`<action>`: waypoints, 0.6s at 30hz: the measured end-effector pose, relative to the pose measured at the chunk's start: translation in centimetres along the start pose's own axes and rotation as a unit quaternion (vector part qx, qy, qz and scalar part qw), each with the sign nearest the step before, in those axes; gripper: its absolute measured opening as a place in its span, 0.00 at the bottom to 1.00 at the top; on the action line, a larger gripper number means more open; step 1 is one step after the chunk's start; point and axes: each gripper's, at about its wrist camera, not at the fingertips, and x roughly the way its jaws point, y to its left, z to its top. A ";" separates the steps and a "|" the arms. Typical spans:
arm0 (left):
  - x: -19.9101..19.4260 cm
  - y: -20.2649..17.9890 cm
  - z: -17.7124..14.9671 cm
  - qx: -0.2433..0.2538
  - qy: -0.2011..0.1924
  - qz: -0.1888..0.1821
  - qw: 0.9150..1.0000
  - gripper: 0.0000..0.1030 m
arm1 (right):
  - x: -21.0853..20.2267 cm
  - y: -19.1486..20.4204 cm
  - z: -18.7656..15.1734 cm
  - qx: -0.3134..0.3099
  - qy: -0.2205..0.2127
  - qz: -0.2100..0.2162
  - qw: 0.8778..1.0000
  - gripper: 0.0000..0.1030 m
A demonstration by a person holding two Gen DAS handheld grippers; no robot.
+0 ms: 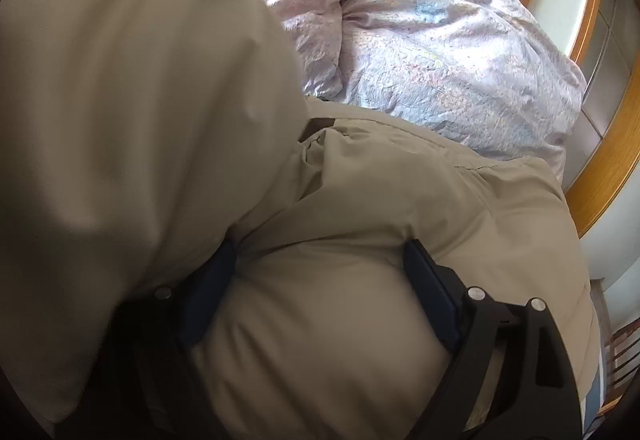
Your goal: Fold large clothes
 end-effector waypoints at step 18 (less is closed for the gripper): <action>1.2 -8.9 -2.8 0.138 -0.002 -0.008 0.990 0.35 | -8.8 -15.1 -4.6 0.113 -0.090 0.118 0.982 0.87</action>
